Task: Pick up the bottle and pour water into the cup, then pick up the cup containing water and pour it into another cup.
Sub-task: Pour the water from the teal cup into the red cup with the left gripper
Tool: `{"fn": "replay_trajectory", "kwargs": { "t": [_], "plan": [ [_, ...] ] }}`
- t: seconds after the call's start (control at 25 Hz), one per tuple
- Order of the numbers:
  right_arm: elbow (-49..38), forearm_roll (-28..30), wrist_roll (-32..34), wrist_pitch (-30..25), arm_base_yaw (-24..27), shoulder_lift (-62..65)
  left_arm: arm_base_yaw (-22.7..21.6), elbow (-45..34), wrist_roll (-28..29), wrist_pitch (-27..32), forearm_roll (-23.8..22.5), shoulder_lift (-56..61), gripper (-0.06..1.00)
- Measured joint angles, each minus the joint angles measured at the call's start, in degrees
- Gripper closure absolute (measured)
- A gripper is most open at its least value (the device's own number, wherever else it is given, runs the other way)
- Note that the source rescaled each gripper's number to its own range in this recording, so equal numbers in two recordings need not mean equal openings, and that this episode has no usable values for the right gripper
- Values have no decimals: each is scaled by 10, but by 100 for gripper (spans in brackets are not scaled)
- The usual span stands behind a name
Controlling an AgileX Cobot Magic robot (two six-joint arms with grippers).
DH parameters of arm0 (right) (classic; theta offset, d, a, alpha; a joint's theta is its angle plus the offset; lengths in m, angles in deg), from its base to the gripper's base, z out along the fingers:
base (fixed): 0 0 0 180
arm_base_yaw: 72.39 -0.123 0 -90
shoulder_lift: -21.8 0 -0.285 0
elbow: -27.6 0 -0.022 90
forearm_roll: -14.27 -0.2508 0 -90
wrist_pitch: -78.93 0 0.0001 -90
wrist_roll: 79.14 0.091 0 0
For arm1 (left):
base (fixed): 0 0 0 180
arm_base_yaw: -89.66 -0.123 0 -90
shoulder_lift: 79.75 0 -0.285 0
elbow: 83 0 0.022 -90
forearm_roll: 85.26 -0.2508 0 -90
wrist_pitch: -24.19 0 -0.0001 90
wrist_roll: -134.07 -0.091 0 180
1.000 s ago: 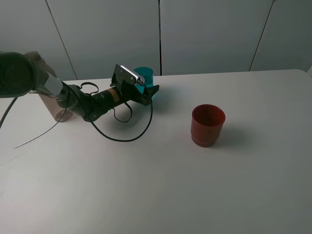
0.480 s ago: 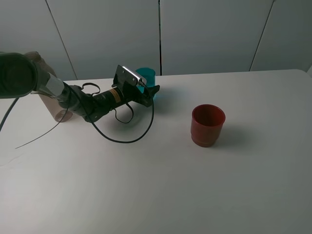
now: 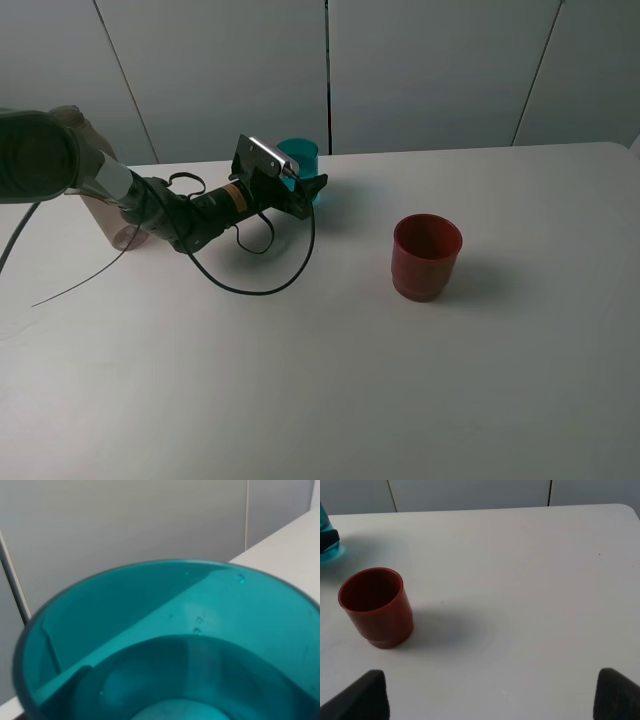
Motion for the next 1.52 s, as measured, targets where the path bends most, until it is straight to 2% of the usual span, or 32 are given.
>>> {"fn": "replay_trajectory", "kwargs": {
  "t": [0.32,0.56,1.0,1.36,1.52],
  "plan": [
    [0,0,0,0,0,0,0,0,0,-24,-1,0,86],
    [0,0,0,0,0,0,0,0,11,11,-31,42,87],
    [0,0,-3,0,0,0,0,0,54,66,-117,125,87],
    [0,0,0,0,0,0,11,0,109,122,-220,184,88],
    [0,0,0,0,0,0,24,-2,118,135,-253,199,88]
  ]
}}
